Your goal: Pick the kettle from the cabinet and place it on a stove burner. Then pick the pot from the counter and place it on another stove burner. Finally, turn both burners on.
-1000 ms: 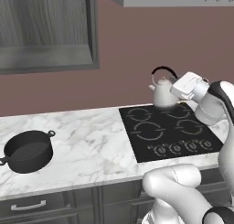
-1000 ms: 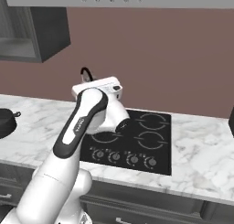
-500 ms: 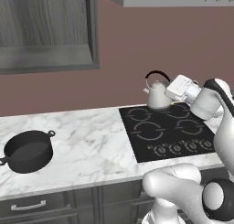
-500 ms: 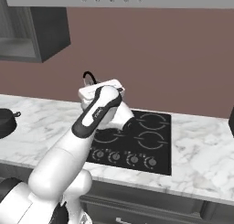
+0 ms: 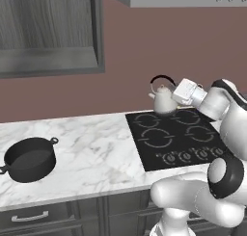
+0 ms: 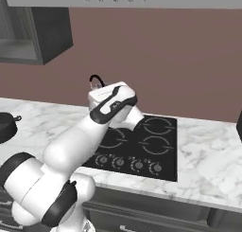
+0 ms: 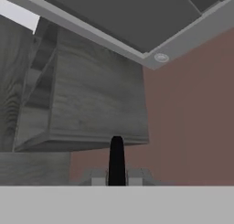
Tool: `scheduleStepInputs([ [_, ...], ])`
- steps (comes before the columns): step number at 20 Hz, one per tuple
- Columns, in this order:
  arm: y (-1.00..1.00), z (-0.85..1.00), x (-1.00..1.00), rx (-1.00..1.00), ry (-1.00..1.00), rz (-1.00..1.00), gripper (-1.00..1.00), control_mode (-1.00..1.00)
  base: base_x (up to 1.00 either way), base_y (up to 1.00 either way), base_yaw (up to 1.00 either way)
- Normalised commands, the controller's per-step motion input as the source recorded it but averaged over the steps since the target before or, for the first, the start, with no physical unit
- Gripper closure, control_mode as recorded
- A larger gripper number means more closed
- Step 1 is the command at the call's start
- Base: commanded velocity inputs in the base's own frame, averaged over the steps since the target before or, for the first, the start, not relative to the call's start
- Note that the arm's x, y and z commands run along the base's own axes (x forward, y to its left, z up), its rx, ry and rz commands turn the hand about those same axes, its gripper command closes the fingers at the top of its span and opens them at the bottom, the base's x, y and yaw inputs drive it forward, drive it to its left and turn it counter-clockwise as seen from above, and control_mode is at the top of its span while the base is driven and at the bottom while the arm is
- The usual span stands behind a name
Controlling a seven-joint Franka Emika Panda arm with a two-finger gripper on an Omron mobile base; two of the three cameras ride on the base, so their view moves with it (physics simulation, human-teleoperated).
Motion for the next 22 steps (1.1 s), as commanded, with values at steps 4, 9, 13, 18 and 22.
scheduleStepInputs([
  [4,-0.05,-0.16,0.38,0.0,0.0,0.03,1.0,-1.0,0.0,0.0,0.0],
  [9,0.0,-0.21,0.37,0.02,0.0,0.05,1.0,-1.0,0.0,0.0,0.0],
  [13,0.0,-0.25,0.25,0.06,0.0,0.07,1.0,-1.0,0.0,0.0,0.0],
  [18,0.0,-0.23,0.12,0.08,-0.01,0.08,1.0,-1.0,0.0,0.0,0.0],
  [22,0.0,-0.17,0.14,0.06,0.0,0.08,1.0,-1.0,0.0,0.0,0.0],
])
